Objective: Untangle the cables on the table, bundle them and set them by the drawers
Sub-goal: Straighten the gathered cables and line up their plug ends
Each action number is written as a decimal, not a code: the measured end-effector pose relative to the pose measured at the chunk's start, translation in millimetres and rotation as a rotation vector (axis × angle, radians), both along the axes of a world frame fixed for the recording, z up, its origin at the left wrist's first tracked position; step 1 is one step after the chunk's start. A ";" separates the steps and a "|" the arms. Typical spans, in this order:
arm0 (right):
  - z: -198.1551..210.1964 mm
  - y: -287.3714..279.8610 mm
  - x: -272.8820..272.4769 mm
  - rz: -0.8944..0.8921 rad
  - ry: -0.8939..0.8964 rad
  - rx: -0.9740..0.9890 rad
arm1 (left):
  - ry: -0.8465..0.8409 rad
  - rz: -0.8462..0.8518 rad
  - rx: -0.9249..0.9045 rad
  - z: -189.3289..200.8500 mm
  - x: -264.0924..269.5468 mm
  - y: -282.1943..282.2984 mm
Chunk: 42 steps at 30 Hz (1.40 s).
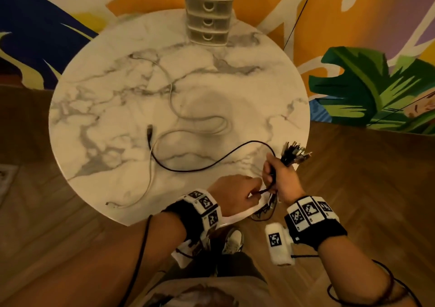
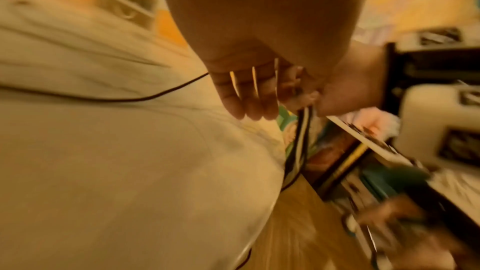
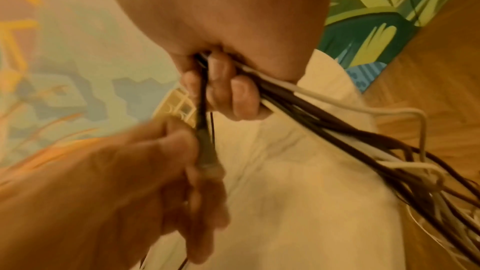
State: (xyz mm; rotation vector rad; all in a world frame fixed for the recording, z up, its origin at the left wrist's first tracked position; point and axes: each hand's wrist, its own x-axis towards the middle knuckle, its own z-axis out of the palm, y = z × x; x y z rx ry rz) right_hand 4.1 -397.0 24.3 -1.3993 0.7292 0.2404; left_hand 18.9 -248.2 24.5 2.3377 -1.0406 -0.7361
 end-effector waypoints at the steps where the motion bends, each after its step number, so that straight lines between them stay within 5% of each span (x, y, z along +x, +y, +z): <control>1: 3.5 -0.7 -0.9 0.009 -0.038 0.018 | 0.091 0.117 -0.033 -0.9 4.2 2.5; 3: 7.2 0.4 -6.3 0.070 -0.078 0.010 | 0.216 0.405 -0.180 0.9 17.9 4.6; 5: 10.2 4.0 -14.2 0.129 -0.079 -0.022 | 0.085 0.545 -0.267 5.4 36.2 4.0; 8: 16.4 7.2 -18.4 0.182 -0.100 -0.054 | -0.042 0.308 -0.106 6.1 54.8 2.9; 10: 23.0 6.1 -16.9 0.180 -0.132 -0.049 | 0.110 0.209 0.012 -5.0 54.9 4.7; 13: 27.4 -4.2 -12.2 0.074 -0.156 -0.017 | 0.324 0.330 0.110 -28.4 49.8 25.5; 16: 29.6 -22.0 -7.8 -0.078 -0.164 -0.054 | 0.136 0.314 0.232 -40.5 54.1 58.9; 20: 21.5 -48.3 -6.5 -0.145 -0.127 -0.410 | 0.055 0.476 0.335 -23.6 77.8 82.6; 24: 35.9 -63.4 -3.9 -0.460 -0.169 -0.397 | -0.114 0.512 0.425 2.7 87.6 76.6; 28: 55.7 -23.4 1.8 -0.124 -0.349 -0.382 | -0.121 0.421 0.359 35.4 60.0 33.3; 32: 39.1 13.2 8.4 0.343 -0.258 -0.607 | -0.222 0.285 0.259 59.3 38.3 -8.0; 42: 49.3 -47.2 11.9 0.061 -0.224 -0.725 | -0.118 0.312 0.188 19.7 28.6 42.2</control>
